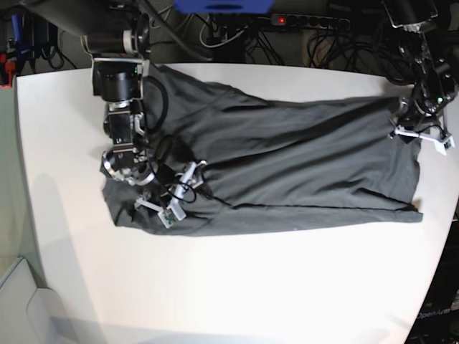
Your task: Layout the t-shirt on the table in an organized manner, then fold the t-shirt properly
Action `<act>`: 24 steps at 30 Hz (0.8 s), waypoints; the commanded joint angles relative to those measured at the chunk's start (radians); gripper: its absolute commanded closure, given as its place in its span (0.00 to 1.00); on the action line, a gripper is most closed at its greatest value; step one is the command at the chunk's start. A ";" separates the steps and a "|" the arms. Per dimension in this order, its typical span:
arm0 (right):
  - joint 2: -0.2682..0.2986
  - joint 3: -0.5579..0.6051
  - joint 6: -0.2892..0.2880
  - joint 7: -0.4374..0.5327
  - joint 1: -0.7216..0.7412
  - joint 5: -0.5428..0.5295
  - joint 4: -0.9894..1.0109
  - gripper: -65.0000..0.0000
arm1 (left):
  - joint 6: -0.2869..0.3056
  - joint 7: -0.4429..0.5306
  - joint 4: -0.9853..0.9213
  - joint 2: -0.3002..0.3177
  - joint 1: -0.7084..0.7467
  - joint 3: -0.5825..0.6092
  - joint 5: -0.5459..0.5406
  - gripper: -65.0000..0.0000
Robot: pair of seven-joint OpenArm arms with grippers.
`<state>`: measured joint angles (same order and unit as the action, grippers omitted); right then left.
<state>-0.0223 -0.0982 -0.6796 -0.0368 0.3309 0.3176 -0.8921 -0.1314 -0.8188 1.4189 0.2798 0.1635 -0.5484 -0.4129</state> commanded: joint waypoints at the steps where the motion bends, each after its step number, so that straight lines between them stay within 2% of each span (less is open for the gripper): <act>1: 0.002 -0.002 0.013 0.008 0.014 0.004 -0.009 0.29 | -0.020 -0.043 -0.007 0.006 0.009 -0.003 0.009 0.47; 4: 0.005 -0.001 0.008 0.015 0.014 0.004 -0.006 0.30 | -0.020 -0.043 -0.007 0.006 0.009 -0.003 0.009 0.47; 6: 0.006 0.004 0.007 0.016 0.014 0.004 -0.005 0.37 | -0.020 -0.043 -0.007 0.006 0.009 -0.003 0.009 0.47; 8: 0.006 0.004 -0.013 0.022 0.015 0.002 -0.005 0.50 | -0.020 -0.043 -0.007 0.006 0.009 -0.003 0.009 0.47; 9: 0.003 0.002 -0.016 0.022 0.015 0.002 -0.005 0.60 | -0.020 -0.043 -0.007 0.006 0.009 -0.003 0.009 0.47; 11: 0.002 0.002 -0.004 0.022 0.015 0.002 -0.005 0.79 | -0.020 -0.043 -0.007 0.006 0.009 -0.003 0.009 0.47; 13: 0.000 0.002 0.024 0.022 0.015 0.002 -0.005 0.90 | -0.020 -0.043 -0.007 0.006 0.009 -0.003 0.009 0.47; 19: -0.001 -0.001 0.041 0.027 0.043 0.001 -0.032 0.92 | -0.020 -0.043 -0.007 0.006 0.009 -0.003 0.010 0.47; 24: -0.024 -0.004 0.044 0.081 0.112 0.001 -0.058 0.92 | -0.020 -0.046 -0.007 0.008 0.009 0.000 0.010 0.47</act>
<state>-0.0463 -0.1024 -0.6380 0.0128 0.4103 0.3359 -0.9272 -0.1314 -0.8192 1.4189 0.2798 0.1635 -0.5480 -0.4122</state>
